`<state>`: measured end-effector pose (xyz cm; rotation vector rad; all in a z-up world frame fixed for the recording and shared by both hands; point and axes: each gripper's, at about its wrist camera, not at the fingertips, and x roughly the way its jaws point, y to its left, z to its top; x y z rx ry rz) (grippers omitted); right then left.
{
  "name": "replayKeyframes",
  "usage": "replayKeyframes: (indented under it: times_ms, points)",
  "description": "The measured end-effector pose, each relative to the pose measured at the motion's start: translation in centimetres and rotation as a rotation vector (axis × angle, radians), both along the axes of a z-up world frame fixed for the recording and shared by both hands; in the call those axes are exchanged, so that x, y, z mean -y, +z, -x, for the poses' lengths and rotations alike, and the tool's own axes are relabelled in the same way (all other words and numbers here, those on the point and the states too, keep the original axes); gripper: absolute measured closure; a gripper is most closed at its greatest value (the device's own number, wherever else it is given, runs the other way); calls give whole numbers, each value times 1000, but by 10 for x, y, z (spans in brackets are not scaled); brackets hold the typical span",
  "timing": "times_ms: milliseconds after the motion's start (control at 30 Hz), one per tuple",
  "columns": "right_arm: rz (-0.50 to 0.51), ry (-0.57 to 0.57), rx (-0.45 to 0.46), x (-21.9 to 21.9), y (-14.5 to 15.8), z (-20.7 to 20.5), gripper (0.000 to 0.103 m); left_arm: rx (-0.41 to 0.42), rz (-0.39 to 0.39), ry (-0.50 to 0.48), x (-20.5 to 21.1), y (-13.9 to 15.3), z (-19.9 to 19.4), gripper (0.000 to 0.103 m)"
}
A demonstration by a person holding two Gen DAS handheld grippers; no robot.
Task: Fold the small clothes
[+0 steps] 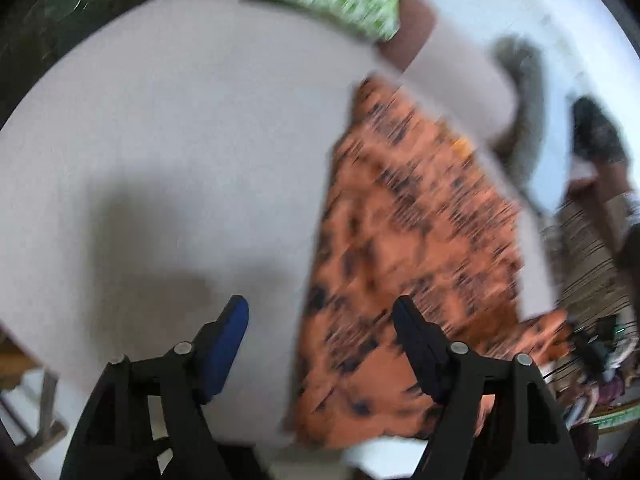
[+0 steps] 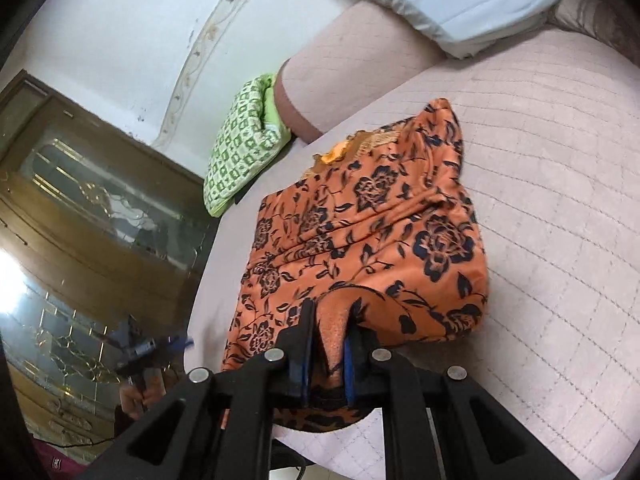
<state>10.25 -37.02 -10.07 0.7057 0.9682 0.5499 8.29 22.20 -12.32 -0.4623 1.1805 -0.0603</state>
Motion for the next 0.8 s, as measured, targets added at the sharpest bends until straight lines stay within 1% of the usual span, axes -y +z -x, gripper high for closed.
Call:
replayKeyframes:
  times_ms: [67, 100, 167, 233, 267, 367, 433, 500, 567, 633, 667, 700, 767, 800]
  points:
    - [-6, -19, -17, 6, -9, 3, 91, -41, -2, 17, 2, -14, 13, 28]
    - [-14, -29, -27, 8, -13, 5, 91, -68, 16, 28, 5, -23, 21, 28]
    - [-30, -41, -43, 14, -21, 11, 91, -117, 65, 12, 16, -39, 31, 28]
    - [-41, -47, -56, 16, -27, 15, 91, -127, 67, -6, 29, -44, 36, 28]
    - [-44, -47, -61, 16, -28, 15, 91, -133, 48, -20, 36, -47, 36, 28]
    - [-52, -49, -78, 14, -31, 17, 91, -149, -83, -46, 59, -55, 36, 28]
    - [-54, -47, -75, 13, -30, 20, 91, -139, -111, -58, 65, -55, 39, 27]
    - [-48, -43, -70, 13, -30, 22, 91, -131, -110, -49, 67, -55, 40, 28]
    - [-51, -45, -77, 12, -32, 21, 91, -122, -102, -38, 67, -55, 40, 39]
    - [-59, -48, -83, 12, -33, 20, 91, -108, -111, -36, 65, -53, 41, 68]
    - [-59, -48, -83, 12, -33, 20, 91, -99, -97, -40, 59, -50, 46, 77]
    - [-57, -46, -80, 11, -33, 19, 91, -88, -56, -49, 53, -48, 47, 91]
    - [-58, -44, -77, 10, -32, 17, 91, -56, 10, -66, 51, -43, 46, 93]
    - [-60, -43, -75, 10, -31, 16, 91, -40, 30, -78, 51, -39, 43, 94]
